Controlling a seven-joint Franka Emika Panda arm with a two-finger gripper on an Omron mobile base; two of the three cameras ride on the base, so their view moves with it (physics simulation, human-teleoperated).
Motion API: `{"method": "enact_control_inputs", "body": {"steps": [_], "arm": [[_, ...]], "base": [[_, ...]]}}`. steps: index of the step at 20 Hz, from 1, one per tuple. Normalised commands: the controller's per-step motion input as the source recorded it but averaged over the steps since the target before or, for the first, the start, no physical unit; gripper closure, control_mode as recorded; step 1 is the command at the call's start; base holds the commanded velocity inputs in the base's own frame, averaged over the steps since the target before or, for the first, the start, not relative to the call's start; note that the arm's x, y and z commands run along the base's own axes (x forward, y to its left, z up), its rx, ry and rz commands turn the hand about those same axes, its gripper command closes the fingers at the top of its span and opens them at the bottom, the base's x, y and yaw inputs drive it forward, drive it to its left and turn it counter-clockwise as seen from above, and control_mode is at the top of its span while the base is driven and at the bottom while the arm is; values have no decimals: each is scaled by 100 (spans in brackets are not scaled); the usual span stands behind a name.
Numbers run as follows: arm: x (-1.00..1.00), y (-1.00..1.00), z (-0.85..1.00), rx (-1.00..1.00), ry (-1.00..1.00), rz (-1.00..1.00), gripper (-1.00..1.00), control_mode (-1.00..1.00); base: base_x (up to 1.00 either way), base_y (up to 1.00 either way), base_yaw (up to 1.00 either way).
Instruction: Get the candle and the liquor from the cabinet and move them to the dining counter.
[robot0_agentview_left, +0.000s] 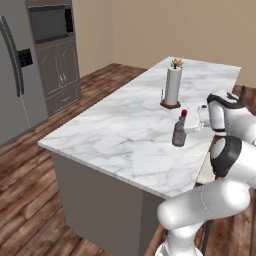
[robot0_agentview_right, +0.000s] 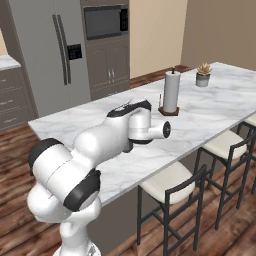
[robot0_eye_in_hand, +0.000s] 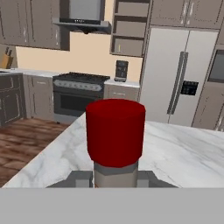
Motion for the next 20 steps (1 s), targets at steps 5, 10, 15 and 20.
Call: {"method": "enact_control_inputs", "body": {"steps": [5,10,15,20], "arm": [[25,-8,-30,0,1,1,100,-100],[24,-9,-29,0,1,1,100,-100],[26,-11,-31,0,1,1,100,-100],[25,-9,-32,-1,0,1,100,-100]], "base": [[0,0,0],[0,0,0],[0,0,0],[0,0,0]]}}
